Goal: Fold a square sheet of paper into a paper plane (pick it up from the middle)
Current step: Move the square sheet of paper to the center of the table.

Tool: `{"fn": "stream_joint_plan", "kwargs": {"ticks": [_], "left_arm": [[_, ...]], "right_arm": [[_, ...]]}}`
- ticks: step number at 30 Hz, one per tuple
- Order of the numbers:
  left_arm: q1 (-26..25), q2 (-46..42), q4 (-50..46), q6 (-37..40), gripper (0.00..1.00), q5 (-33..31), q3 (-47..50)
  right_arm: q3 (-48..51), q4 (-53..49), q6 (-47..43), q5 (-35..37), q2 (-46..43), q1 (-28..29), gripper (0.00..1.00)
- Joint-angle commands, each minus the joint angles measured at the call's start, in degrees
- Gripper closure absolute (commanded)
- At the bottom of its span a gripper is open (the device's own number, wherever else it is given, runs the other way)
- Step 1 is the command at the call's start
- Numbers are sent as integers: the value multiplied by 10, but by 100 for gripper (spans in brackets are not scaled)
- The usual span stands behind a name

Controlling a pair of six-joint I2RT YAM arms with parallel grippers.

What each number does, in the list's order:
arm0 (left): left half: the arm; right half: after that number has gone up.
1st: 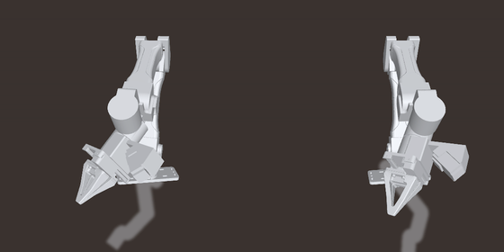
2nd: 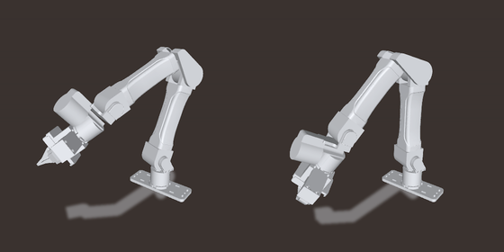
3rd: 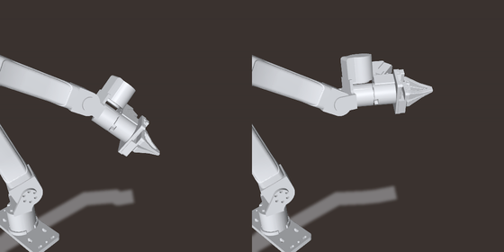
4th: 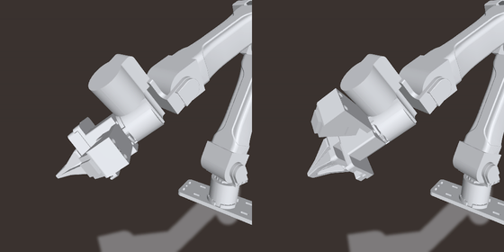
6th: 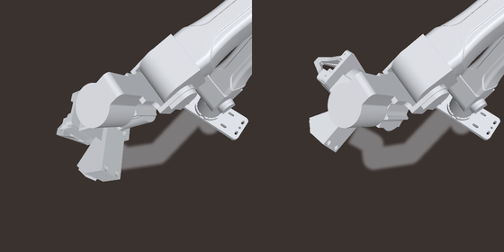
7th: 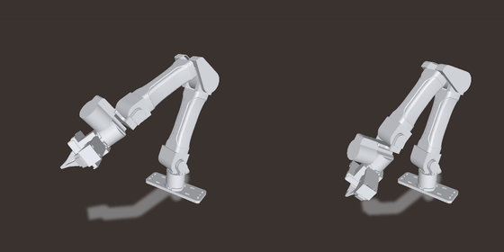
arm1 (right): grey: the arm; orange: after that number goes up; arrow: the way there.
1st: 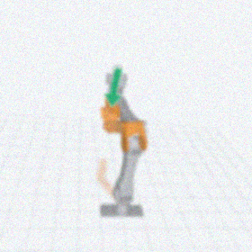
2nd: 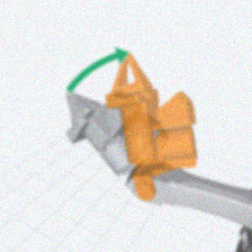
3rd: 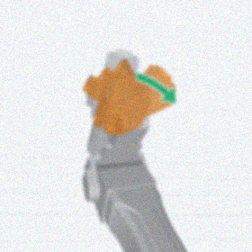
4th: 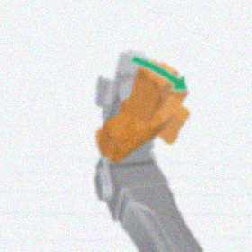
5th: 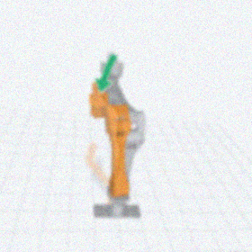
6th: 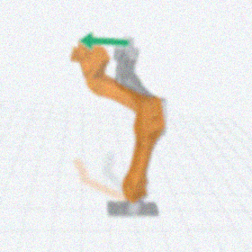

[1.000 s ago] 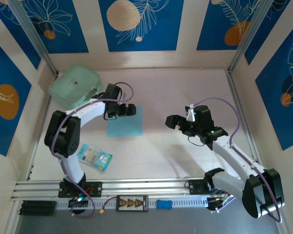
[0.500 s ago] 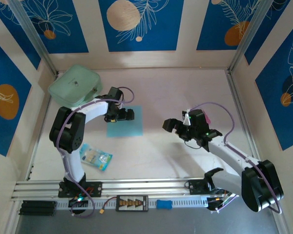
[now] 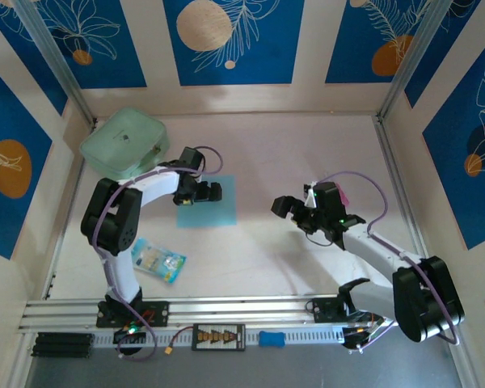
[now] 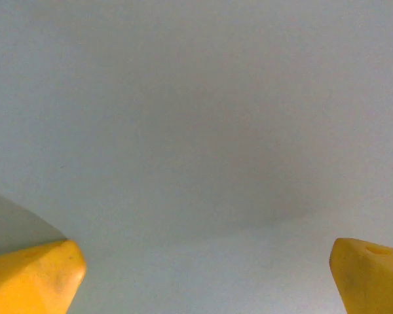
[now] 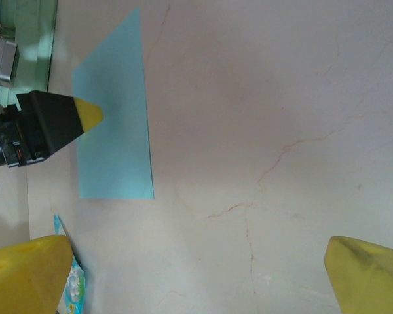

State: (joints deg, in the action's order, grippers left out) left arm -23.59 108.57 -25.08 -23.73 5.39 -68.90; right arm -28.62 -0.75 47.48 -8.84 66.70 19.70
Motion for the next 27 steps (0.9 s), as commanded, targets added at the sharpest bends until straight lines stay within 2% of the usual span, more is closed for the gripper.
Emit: {"fn": "stream_joint_plan", "kwargs": {"ticks": [1,10,27], "left_arm": [[-10,36,-60,-26,0,10,47],[-64,33,-75,-37,0,21,55],[-173,28,-115,-43,0,15,61]], "right_arm": [[-14,-1,-7,-30,8,-5,1],[-54,-56,-18,-68,5,-7,1],[-4,-47,6,-59,-63,-19,1]]}}
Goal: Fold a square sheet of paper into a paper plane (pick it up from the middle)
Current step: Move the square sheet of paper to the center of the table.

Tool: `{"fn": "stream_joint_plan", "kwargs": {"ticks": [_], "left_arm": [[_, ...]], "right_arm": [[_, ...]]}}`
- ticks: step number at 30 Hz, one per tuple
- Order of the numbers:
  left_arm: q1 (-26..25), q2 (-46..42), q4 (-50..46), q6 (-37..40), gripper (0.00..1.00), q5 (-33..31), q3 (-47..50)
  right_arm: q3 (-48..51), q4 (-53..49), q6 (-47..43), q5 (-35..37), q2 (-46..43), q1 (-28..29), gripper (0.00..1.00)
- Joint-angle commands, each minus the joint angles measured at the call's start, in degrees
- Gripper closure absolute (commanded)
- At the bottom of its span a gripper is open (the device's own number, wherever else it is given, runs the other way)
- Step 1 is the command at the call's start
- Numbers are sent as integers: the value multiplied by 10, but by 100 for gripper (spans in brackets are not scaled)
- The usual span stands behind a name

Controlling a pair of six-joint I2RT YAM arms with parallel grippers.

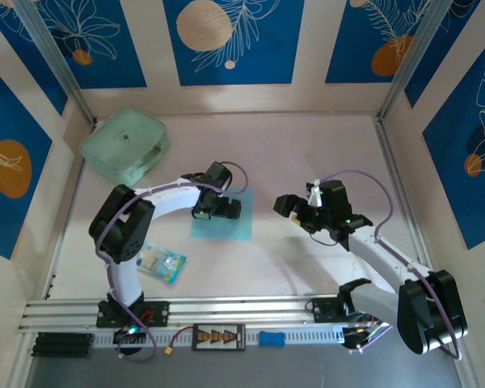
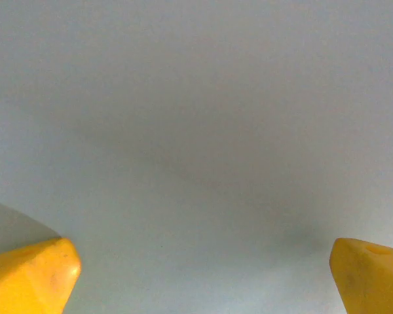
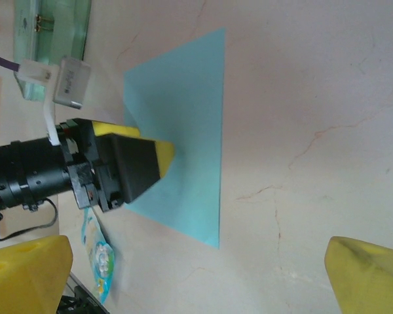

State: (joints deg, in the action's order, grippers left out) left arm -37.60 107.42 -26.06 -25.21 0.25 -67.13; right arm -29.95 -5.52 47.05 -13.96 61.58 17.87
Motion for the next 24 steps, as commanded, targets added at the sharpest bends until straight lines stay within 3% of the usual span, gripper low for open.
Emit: {"fn": "stream_joint_plan", "kwargs": {"ticks": [1,15,24], "left_arm": [[-39,37,-99,-34,0,69,49],[-68,15,-128,-35,0,-31,13],[-68,6,-130,-39,0,-42,9]], "right_arm": [[11,-1,13,-5,-12,1,1],[10,1,40,54,10,18,1],[34,2,41,81,-30,11,1]]}}
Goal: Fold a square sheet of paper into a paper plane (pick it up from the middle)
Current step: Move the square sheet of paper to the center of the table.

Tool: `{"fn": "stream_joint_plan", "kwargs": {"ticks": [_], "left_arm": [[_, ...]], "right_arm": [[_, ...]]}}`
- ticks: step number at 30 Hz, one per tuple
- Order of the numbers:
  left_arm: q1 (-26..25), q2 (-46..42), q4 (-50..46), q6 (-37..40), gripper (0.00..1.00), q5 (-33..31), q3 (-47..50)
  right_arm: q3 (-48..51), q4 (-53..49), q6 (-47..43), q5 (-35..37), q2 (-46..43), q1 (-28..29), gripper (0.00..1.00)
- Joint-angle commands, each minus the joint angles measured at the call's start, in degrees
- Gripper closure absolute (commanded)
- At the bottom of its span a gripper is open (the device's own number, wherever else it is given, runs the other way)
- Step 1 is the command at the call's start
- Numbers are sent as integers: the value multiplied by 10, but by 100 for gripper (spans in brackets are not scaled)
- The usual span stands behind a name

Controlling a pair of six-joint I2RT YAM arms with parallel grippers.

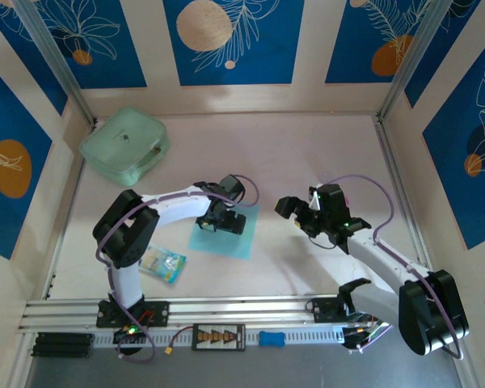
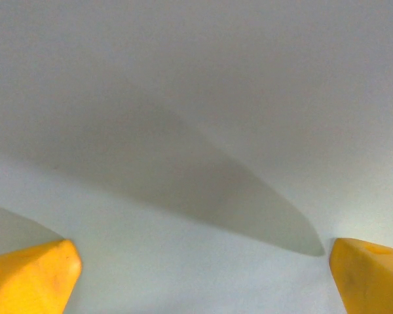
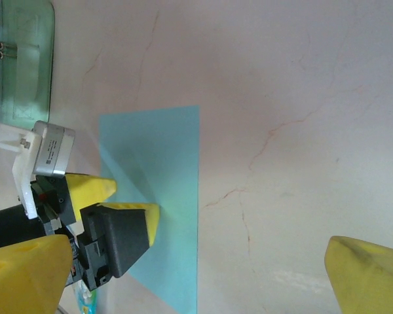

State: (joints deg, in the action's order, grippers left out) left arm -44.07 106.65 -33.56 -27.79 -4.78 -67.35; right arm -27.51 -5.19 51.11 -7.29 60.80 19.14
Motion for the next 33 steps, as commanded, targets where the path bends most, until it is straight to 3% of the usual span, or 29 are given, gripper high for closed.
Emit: {"fn": "stream_joint_plan", "kwargs": {"ticks": [1,17,23,33], "left_arm": [[-3,14,-52,-14,0,10,11],[-3,6,-59,-20,1,17,17],[-2,13,-45,-23,0,38,23],[-2,-10,-58,-43,0,22,30]], "right_arm": [[15,-1,3,17,-28,-4,1],[36,15,-12,-21,-59,-19,1],[-7,-45,-66,-27,-59,-26,1],[-35,-94,-64,-41,-68,-23,1]]}}
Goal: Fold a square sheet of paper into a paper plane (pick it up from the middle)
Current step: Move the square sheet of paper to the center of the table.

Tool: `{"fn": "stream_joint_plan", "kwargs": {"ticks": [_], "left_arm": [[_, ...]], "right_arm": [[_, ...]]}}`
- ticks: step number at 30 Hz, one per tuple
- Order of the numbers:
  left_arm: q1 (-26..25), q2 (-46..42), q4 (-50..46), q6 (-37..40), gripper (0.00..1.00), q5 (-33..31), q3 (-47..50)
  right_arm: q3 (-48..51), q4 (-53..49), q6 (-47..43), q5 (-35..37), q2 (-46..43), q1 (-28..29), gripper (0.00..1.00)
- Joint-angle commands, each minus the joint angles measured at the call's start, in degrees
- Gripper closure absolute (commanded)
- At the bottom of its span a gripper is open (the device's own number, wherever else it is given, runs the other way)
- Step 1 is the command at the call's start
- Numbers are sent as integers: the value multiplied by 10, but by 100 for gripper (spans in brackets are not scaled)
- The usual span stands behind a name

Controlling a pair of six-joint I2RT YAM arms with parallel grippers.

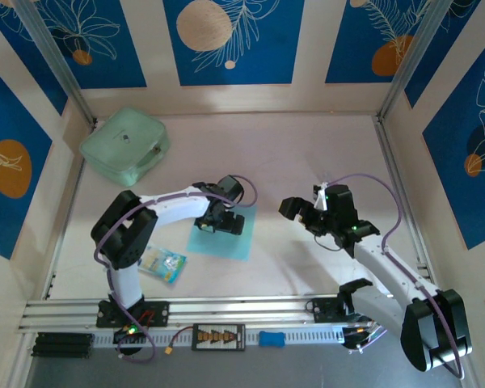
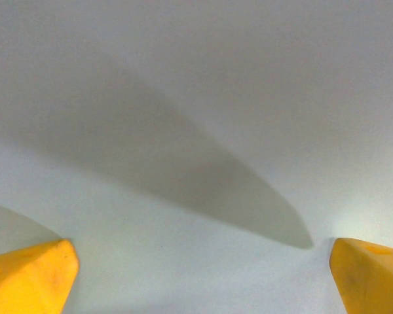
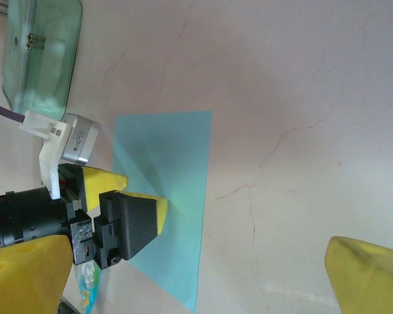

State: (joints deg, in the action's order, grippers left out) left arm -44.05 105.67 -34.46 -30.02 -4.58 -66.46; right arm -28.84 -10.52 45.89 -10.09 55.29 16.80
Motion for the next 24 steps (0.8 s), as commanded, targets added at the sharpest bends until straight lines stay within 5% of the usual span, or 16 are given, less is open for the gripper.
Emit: {"fn": "stream_joint_plan", "kwargs": {"ticks": [1,8,24], "left_arm": [[-3,-4,-47,-21,0,20,24],[-2,-11,-47,-17,0,41,15],[-5,-5,-116,-71,0,35,-60]], "right_arm": [[-21,-42,-5,-14,-18,-2,1],[-7,-23,34,-99,-42,-63,1],[-16,-122,9,-61,-88,1,1]]}}
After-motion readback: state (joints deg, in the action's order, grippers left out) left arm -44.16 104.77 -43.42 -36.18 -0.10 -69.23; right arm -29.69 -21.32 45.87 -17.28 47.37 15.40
